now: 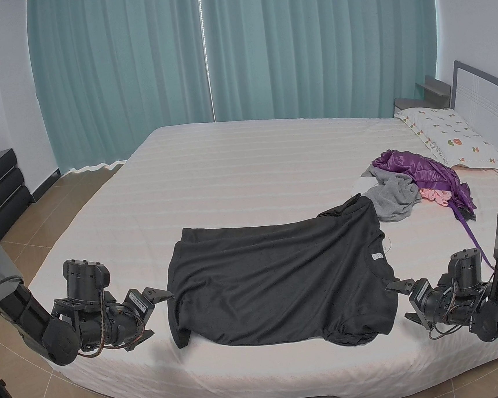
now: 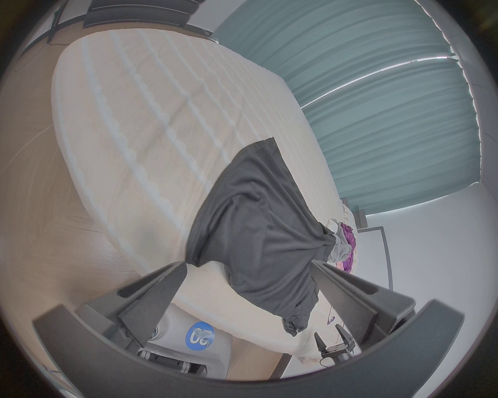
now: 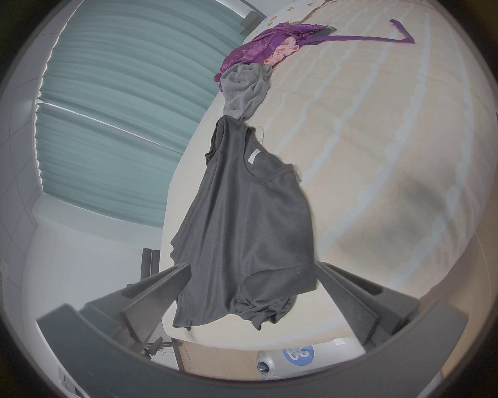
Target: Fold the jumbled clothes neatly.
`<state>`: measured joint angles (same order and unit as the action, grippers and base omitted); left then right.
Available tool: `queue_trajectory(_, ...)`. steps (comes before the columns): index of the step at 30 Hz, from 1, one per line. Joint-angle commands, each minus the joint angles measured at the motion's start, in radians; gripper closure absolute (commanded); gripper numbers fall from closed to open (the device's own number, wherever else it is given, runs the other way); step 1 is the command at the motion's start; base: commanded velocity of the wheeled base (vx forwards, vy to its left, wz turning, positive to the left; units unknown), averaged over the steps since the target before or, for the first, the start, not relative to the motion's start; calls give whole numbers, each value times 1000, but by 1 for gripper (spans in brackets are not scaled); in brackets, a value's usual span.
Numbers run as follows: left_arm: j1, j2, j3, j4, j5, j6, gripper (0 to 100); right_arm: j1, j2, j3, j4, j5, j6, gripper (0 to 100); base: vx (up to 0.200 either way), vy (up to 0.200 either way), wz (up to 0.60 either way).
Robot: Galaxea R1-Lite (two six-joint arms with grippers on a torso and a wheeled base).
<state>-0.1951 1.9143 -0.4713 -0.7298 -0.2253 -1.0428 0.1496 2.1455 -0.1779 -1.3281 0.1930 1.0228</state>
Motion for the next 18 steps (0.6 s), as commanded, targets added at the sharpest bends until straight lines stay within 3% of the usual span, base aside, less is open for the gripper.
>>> queue_trajectory(1, -3, 6, 0, 0, 0, 0, 0, 1, 7, 1, 0, 0, -3, 0, 0, -200, 0)
queue_trajectory(5, -4, 6, 0, 0, 1, 0, 0, 19, 31, 5, 0, -7, -10, 0, 0, -200, 0)
queue_trajectory(11, -3, 5, 0, 0, 9, 1, 0, 105, 60, 18, -2, -27, -18, 0, 0, 0, 0)
queue_trajectory(18, 8, -1, -4, 0, 15, 6, 0, 205, 188, -51, -31, -133, -46, 0, 0, 0, 0)
